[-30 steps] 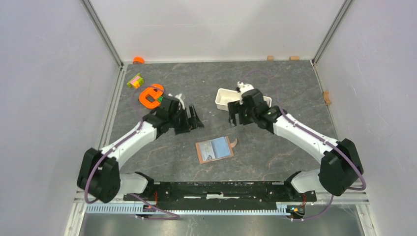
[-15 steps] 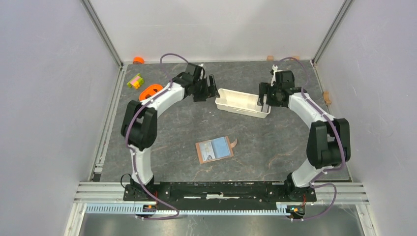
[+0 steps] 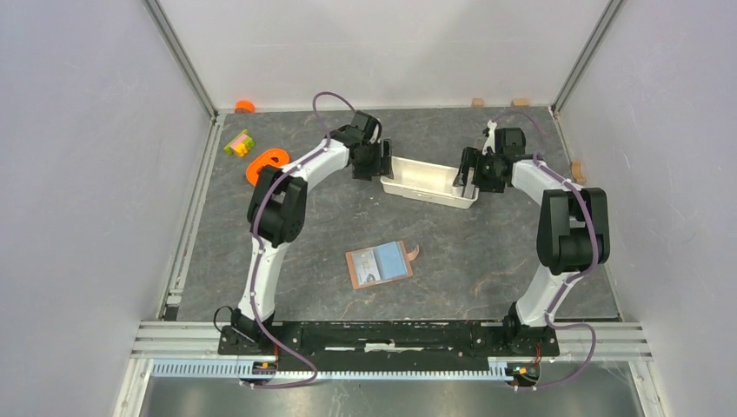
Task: Put the credit cards into the card holder
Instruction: Pick up the credit card from the storage box.
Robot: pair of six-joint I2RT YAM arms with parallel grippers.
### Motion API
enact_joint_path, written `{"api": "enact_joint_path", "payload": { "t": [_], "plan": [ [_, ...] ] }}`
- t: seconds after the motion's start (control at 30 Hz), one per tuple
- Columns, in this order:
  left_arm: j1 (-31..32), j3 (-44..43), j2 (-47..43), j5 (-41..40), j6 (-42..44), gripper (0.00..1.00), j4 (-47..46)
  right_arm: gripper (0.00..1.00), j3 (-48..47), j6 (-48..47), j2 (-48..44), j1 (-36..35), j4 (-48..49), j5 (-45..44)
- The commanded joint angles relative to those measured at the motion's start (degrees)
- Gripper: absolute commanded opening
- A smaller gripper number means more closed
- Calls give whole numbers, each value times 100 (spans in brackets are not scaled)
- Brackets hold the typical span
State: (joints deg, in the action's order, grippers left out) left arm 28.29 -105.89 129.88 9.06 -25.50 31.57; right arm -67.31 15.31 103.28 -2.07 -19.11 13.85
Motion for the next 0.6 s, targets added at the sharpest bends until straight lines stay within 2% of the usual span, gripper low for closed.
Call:
{"api": "enact_joint_path", "payload": {
  "t": [0.0, 0.2, 0.3, 0.57],
  "plan": [
    [98, -478, 260, -413, 456, 69, 331, 88, -83, 133, 125, 159, 196, -80],
    [98, -341, 196, -716, 381, 47, 331, 86, -81, -38, 123, 171, -60, -621],
    [106, -335, 169, -737, 374, 40, 328, 85, -55, -109, 100, 314, -173, -846],
    [133, -292, 99, -817, 400, 36, 331, 80, -11, -190, -106, 497, -346, -1011]
  ]
}}
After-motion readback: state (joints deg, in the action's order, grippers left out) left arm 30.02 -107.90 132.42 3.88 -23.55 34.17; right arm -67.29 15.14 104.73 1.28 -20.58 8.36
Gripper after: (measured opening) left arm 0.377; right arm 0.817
